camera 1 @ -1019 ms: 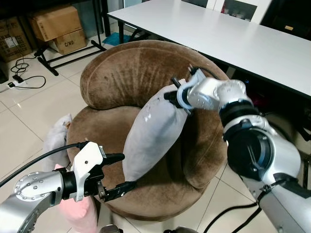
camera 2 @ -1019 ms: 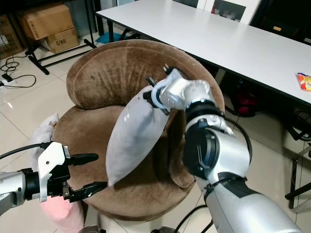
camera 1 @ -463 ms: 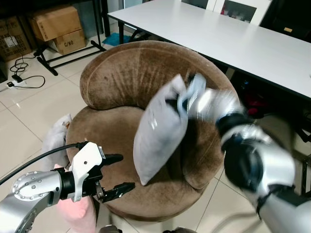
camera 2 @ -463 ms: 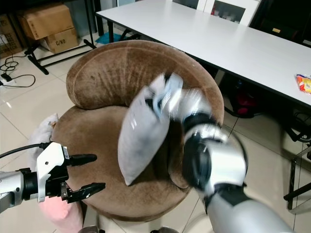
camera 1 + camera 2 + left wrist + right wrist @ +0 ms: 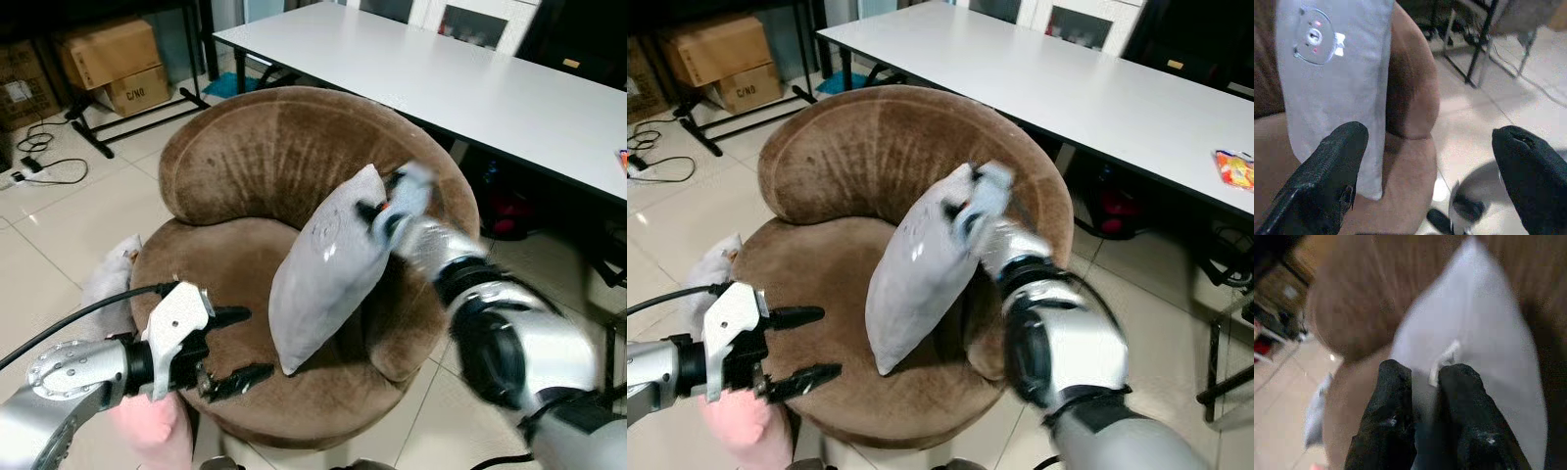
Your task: Move the pillow to the sofa from floor
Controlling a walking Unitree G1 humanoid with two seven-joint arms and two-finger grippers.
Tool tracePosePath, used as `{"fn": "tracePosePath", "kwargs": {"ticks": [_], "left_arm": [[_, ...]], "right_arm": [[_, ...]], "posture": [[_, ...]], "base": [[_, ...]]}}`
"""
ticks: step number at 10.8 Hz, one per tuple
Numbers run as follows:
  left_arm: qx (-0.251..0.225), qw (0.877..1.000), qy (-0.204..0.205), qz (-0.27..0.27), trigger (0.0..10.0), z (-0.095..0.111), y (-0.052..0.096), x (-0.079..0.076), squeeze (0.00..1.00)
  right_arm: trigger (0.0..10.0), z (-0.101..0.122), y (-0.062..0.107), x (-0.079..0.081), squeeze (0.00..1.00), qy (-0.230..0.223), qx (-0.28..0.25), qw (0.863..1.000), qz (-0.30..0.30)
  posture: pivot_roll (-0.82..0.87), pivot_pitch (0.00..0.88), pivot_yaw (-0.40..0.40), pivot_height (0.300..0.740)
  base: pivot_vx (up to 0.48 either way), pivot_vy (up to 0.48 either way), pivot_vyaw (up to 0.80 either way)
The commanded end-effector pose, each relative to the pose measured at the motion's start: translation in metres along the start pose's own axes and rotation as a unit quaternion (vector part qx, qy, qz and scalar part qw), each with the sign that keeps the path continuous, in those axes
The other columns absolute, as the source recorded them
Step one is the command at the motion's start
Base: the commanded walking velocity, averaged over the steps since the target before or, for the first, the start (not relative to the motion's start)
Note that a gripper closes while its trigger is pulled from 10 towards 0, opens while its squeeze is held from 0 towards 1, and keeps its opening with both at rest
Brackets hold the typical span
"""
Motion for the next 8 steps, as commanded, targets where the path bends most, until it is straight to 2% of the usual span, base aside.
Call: {"fn": "tracePosePath", "kwargs": {"ticks": [1,2,3,4,5,6,7,8], "left_arm": [[-0.003,1.000,-0.010,0.009,10.0,0.003,-0.003,0.002,1.00],[-0.002,1.000,-0.014,0.026,10.0,0.001,-0.007,0.006,1.00],[-0.032,0.995,-0.020,0.088,10.0,0.006,-0.016,0.020,1.00],[-0.066,0.981,-0.005,0.183,10.0,0.012,-0.017,0.043,1.00],[-0.052,0.956,0.016,0.287,10.0,0.004,-0.012,0.068,1.00],[-0.086,0.931,0.075,0.346,10.0,0.002,-0.003,0.082,0.00],[-0.104,0.911,0.096,0.387,10.0,0.002,0.006,0.081,0.00],[-0.085,0.892,0.050,0.441,10.0,0.001,0.019,0.078,0.00]], "right_arm": [[10.0,0.026,0.003,0.005,1.00,0.040,-0.034,0.999,0.012],[10.0,0.031,0.004,-0.002,1.00,0.117,-0.042,0.992,0.002],[10.0,0.036,0.009,-0.015,0.80,0.089,-0.060,0.994,0.016],[10.0,0.046,0.014,-0.027,0.00,0.125,-0.089,0.988,0.012],[10.0,0.054,0.019,-0.032,0.00,0.141,-0.118,0.983,0.014],[10.0,0.044,0.026,-0.032,0.00,0.202,-0.133,0.970,0.025],[10.0,0.017,0.039,-0.028,0.00,0.244,-0.133,0.960,0.021],[10.0,-0.013,0.061,-0.024,0.00,0.248,-0.128,0.960,0.023]], "posture": [[0.03,0.000,-0.085,0.740],[0.03,0.000,-0.083,0.740],[0.02,0.000,-0.075,0.740],[0.02,0.000,-0.079,0.740],[0.02,0.000,-0.085,0.740],[0.01,0.000,-0.082,0.740],[-0.01,0.000,-0.081,0.740],[-0.03,0.000,-0.072,0.740]], "base": [[0.000,0.000,0.00],[0.000,0.000,0.00],[0.000,0.000,0.00],[0.000,0.000,0.00],[0.000,0.000,0.00],[0.000,0.000,0.00],[0.000,0.000,0.00],[0.000,0.000,0.00]]}}
Point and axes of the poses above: a point about 5 cm out from each wrist's last joint towards the gripper, its own y axis pointing back from the gripper into the wrist, its own z axis along the axis of the wrist's last joint, x = y × z, the point moved 6 cm from there along -y, pointing out of the wrist towards the gripper, and after that the axes turned 2 degrees about -y, right-handed, at the moved point
